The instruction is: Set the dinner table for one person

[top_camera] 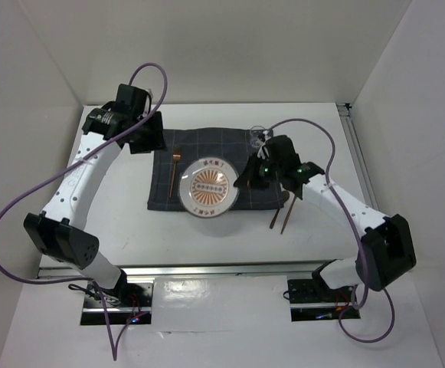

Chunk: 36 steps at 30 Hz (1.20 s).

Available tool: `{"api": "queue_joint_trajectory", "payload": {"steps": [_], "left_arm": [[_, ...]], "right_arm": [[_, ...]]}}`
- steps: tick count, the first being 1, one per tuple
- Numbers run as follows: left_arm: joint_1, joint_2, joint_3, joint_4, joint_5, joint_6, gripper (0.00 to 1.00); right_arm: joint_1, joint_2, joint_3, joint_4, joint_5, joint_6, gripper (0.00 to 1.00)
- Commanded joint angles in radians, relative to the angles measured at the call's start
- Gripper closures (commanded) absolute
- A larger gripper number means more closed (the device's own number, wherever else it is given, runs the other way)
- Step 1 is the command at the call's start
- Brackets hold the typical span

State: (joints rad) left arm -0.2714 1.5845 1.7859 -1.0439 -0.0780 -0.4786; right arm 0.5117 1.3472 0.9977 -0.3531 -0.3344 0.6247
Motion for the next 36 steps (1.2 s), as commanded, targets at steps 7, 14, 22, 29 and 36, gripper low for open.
{"api": "queue_joint_trajectory", "payload": {"steps": [7, 14, 22, 29, 36], "left_arm": [[0.003, -0.046, -0.055, 0.007, 0.030, -0.020, 0.36], [0.003, -0.078, -0.105, 0.018, 0.030, -0.029, 0.35], [0.003, -0.087, -0.137, 0.028, 0.041, -0.029, 0.35], [0.003, -0.087, -0.137, 0.028, 0.041, -0.029, 0.35], [0.003, -0.069, -0.137, 0.038, 0.063, -0.029, 0.35]], "right_arm": [[-0.163, 0.380, 0.303, 0.112, -0.017, 0.115, 1.00], [-0.206, 0.524, 0.346, 0.207, -0.060, 0.174, 1.00], [-0.216, 0.604, 0.366, 0.206, -0.069, 0.194, 1.00], [-0.216, 0.655, 0.395, 0.140, -0.055, 0.176, 0.78], [-0.196, 0.557, 0.404, -0.030, 0.144, 0.104, 0.08]]}}
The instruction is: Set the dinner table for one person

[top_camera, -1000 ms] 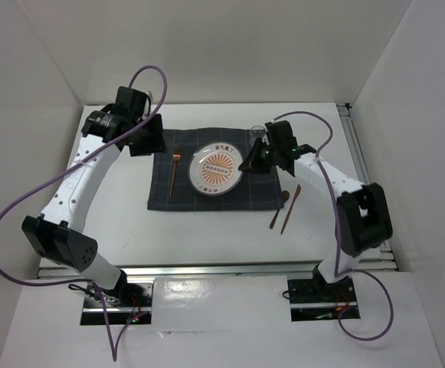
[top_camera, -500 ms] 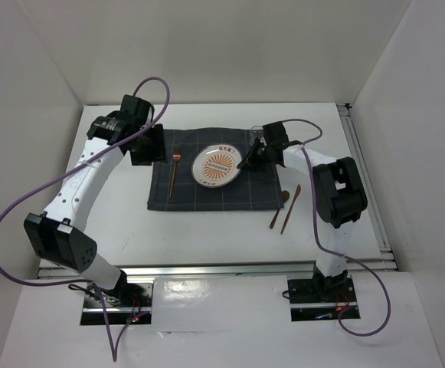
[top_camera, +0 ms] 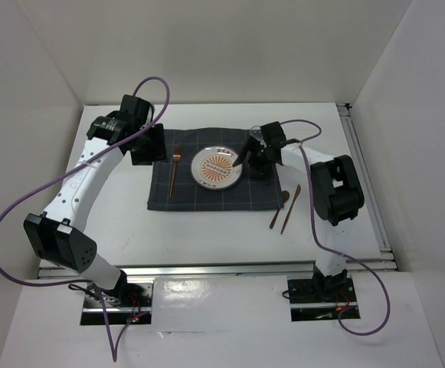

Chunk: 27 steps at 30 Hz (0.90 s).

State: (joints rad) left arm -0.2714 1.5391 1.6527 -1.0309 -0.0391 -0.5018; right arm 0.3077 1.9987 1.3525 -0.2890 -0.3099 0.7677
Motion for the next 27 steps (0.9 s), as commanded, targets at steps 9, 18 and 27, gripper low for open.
{"api": "queue_joint_trajectory", "payload": {"steps": [9, 18, 27], "left_arm": [[0.003, -0.004, 0.005, 0.034, 0.034, 0.003, 0.35], [0.003, -0.004, -0.036, 0.061, 0.085, 0.003, 0.34], [0.003, -0.004, -0.070, 0.071, 0.085, 0.003, 0.33]], "right_arm": [[-0.013, -0.506, -0.180, -0.295, 0.393, -0.122, 0.13], [-0.117, -0.733, -0.553, -0.395, 0.322, -0.080, 0.57], [-0.137, -0.600, -0.581, -0.308, 0.325, -0.102, 0.40]]}}
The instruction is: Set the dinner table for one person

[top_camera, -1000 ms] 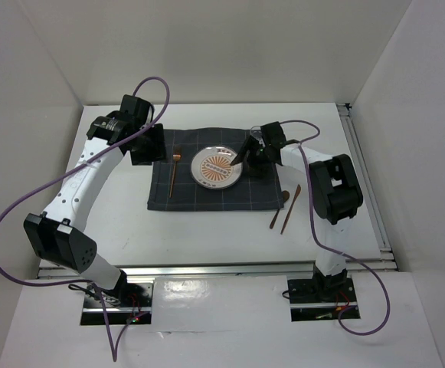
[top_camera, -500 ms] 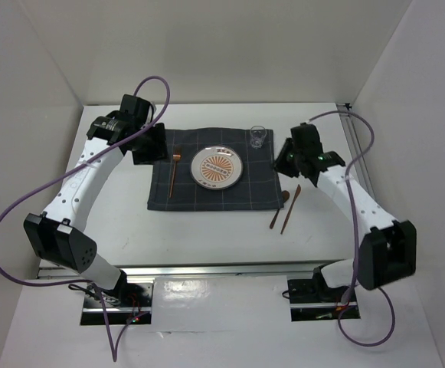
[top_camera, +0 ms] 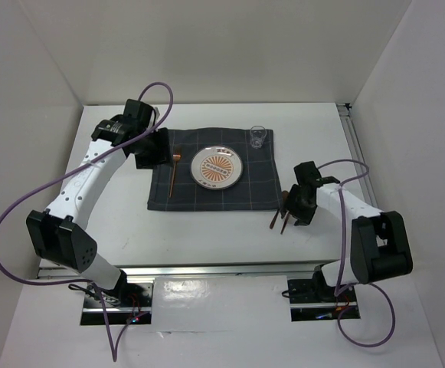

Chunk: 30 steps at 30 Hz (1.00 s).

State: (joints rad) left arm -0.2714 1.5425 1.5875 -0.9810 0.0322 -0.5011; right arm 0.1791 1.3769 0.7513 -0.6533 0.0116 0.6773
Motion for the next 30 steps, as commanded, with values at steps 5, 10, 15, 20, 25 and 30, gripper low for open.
{"api": "queue_joint_trajectory", "payload": {"steps": [5, 10, 15, 20, 25, 30], "left_arm": [[0.003, -0.007, -0.004, 0.021, 0.014, 0.003, 0.33], [0.003, 0.002, -0.004, 0.021, 0.014, 0.003, 0.33], [0.003, 0.002, 0.005, 0.021, 0.014, 0.003, 0.33], [0.003, 0.002, 0.005, 0.021, 0.014, 0.003, 0.33], [0.003, 0.011, 0.015, 0.021, 0.014, 0.003, 0.33], [0.003, 0.021, 0.015, 0.021, 0.014, 0.003, 0.33]], "right_arm": [[-0.009, 0.118, 0.029, 0.089, 0.028, -0.001, 0.48], [-0.009, 0.146, 0.029, 0.127, 0.028, 0.010, 0.60], [-0.020, 0.142, 0.074, 0.089, 0.085, 0.021, 0.99], [-0.020, 0.062, 0.170, 0.023, 0.145, -0.016, 1.00], [-0.020, 0.040, 0.319, -0.022, 0.104, -0.134, 1.00], [0.037, 0.132, 0.436, 0.000, -0.030, -0.257, 1.00]]}}
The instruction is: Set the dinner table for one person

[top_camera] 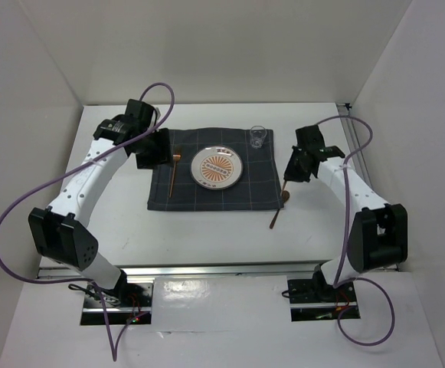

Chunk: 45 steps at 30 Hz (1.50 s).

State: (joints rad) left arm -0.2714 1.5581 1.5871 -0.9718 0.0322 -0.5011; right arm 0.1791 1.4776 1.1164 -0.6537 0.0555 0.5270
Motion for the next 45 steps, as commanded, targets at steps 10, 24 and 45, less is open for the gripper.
{"api": "queue_joint_trajectory", "payload": {"steps": [10, 24, 45], "left_arm": [[0.003, -0.004, 0.016, 0.012, -0.014, 0.003, 0.33], [0.003, -0.013, 0.007, -0.007, -0.043, 0.003, 0.33], [-0.006, 0.005, 0.037, -0.007, -0.023, 0.021, 0.33]], "right_arm": [[0.152, 0.314, 0.283, 0.014, -0.178, -0.200, 1.00], [0.161, 0.538, 0.388, 0.048, -0.210, -0.188, 0.84], [0.143, -0.078, -0.177, 0.011, -0.039, 0.122, 0.26]]}}
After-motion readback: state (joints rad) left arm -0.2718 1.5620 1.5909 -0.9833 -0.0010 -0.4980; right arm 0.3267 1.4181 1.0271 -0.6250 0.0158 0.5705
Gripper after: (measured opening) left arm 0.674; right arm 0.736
